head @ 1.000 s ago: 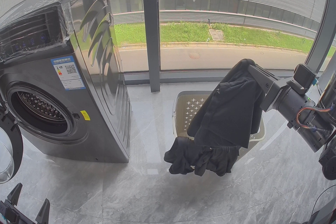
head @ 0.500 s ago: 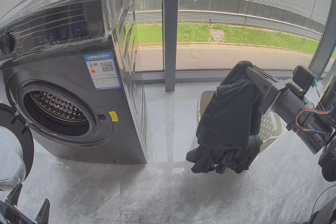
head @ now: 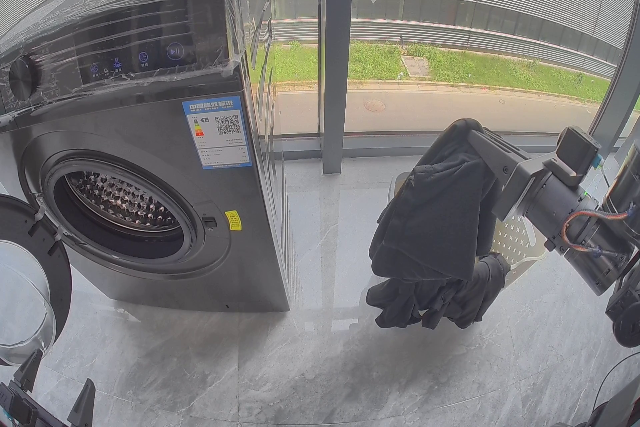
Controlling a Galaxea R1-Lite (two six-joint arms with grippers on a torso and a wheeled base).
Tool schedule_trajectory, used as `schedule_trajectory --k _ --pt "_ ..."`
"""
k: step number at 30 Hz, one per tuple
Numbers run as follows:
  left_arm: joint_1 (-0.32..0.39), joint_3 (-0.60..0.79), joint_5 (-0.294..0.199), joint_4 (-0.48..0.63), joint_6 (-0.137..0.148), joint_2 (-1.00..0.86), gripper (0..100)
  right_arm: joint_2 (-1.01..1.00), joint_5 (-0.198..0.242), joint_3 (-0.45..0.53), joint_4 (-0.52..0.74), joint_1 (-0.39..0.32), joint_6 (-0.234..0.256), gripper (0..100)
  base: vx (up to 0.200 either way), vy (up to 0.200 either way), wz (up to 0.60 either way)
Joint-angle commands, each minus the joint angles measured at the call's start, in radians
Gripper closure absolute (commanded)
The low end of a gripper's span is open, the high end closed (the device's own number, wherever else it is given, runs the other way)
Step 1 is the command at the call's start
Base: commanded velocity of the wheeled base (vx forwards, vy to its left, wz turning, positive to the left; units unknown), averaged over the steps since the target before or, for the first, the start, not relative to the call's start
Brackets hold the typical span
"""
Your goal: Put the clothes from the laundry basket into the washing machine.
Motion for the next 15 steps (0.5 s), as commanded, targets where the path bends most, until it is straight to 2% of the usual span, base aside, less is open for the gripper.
schedule_trajectory --k 1,4,13,15 --pt "0.001 0.018 0.0 0.0 0.001 -0.018 0 0.001 0.0 0.004 0.0 0.002 0.0 100 -0.2 0.0 0.0" --pt "0.001 0.018 0.0 0.0 -0.001 -0.018 0 0.003 0.002 0.004 0.0 0.0 0.0 100 -0.2 0.0 0.0" --pt "0.001 0.018 0.0 0.0 0.001 -0.018 0 0.006 0.005 0.011 0.0 0.0 0.001 100 0.0 0.0 0.0" --pt "0.001 0.018 -0.003 0.0 0.001 -0.018 0 0.006 0.005 0.011 0.0 0.002 0.001 100 0.0 0.2 0.0"
